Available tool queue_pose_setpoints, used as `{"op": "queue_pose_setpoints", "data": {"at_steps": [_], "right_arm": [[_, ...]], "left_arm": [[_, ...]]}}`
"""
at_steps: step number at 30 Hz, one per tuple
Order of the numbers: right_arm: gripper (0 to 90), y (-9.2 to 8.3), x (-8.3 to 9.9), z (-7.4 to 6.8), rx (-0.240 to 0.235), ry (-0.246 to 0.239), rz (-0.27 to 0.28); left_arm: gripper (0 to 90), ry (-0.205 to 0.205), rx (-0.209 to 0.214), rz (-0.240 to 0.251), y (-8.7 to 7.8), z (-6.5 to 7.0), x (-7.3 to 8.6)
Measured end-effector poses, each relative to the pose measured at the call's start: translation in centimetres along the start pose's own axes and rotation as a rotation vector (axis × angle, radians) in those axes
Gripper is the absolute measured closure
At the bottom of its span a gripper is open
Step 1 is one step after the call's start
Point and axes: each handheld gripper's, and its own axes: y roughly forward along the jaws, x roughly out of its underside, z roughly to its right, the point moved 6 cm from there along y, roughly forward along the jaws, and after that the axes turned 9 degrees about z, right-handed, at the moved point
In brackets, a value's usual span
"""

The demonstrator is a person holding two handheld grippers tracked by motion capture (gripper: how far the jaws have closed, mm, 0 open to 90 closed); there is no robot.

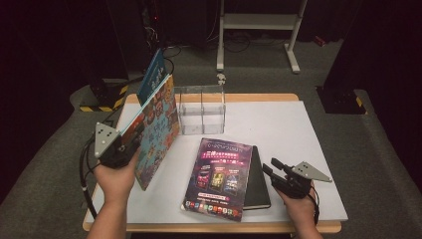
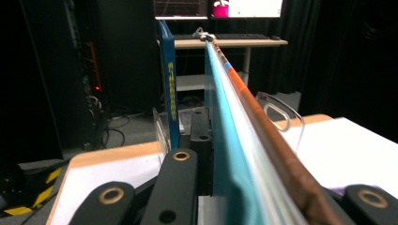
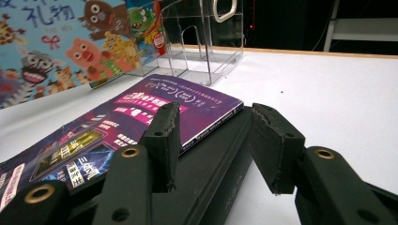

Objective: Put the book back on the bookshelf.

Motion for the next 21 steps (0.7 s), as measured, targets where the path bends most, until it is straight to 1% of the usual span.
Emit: {"op": "queue_pose_setpoints", "data": {"at_steps": [2, 7, 9, 11, 13, 14, 15, 17, 19, 20, 21], "right_arm": [[53.3, 0.0, 0.0, 0.0, 0.000, 0.002, 0.001], [53.4, -0.2, -0.1, 0.2, 0.004, 0.005, 0.005], [53.5, -0.2, -0.1, 0.4, 0.006, 0.009, 0.006], [53.5, -0.2, -0.2, 0.4, 0.007, 0.011, 0.009], [53.6, -0.2, -0.3, 0.5, 0.009, 0.016, 0.014], [53.6, -0.3, -0.3, 0.5, 0.008, 0.022, 0.019], [53.6, -0.3, -0.4, 0.5, 0.008, 0.023, 0.021], [53.7, -0.4, -0.4, 0.5, 0.006, 0.024, 0.021], [53.8, -0.4, -0.4, 0.4, 0.002, 0.027, 0.022], [53.8, -0.4, -0.4, 0.4, 0.002, 0.027, 0.022], [53.8, -0.3, -0.3, 0.3, -0.003, 0.028, 0.021]], "left_arm": [[80.9, 0.001, -0.014, 0.011, 1.0, 0.0, -0.1], [80.9, -0.022, -0.053, 0.035, 3.2, -0.3, -0.1], [80.9, -0.025, -0.060, 0.038, 3.9, -0.3, 0.0], [80.9, -0.018, -0.067, 0.039, 4.5, -0.2, 0.1], [80.9, -0.013, -0.077, 0.041, 5.2, -0.1, 0.3], [80.9, -0.013, -0.077, 0.041, 5.2, -0.1, 0.3], [80.9, -0.006, -0.091, 0.040, 6.0, 0.0, 0.7], [80.9, -0.006, -0.101, 0.040, 6.6, 0.0, 1.0], [80.9, -0.021, -0.114, 0.040, 7.3, -0.2, 1.3], [80.9, -0.021, -0.114, 0.040, 7.3, -0.2, 1.3], [80.9, -0.027, -0.120, 0.036, 7.8, -0.3, 1.7]]}}
